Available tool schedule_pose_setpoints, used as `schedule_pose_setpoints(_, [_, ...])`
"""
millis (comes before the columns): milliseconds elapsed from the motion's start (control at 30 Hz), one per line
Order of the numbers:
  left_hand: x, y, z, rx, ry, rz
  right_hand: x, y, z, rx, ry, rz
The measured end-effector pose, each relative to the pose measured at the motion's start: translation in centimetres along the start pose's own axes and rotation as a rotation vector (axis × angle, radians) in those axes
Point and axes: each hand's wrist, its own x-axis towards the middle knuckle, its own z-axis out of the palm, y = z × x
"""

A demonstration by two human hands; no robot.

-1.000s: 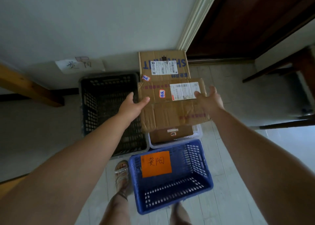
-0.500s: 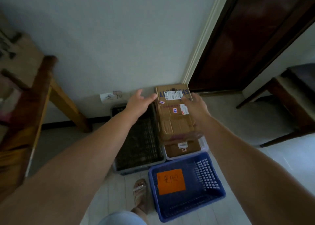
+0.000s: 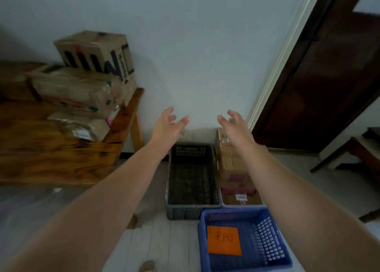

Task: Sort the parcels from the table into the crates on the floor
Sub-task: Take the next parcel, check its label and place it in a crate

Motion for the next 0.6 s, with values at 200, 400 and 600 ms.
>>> schedule_pose_setpoints(200, [-3.0,1.4,-10.1,-0.04,0.238,0.153,-4.1,-6.4,6.3,0.038,-0.082,-0.188])
schedule_pose_setpoints(400, [-4.9,0.2,-24.1,-0.005,0.422,0.159,-8.3,-13.9,17.9,0.096,-0.21,-0.315])
schedule_pose_setpoints(600, [-6.7,-2.8,-38.4,0.063,0.45,0.136,-13.6,-18.8,31.2,0.175,-0.327,-0.307])
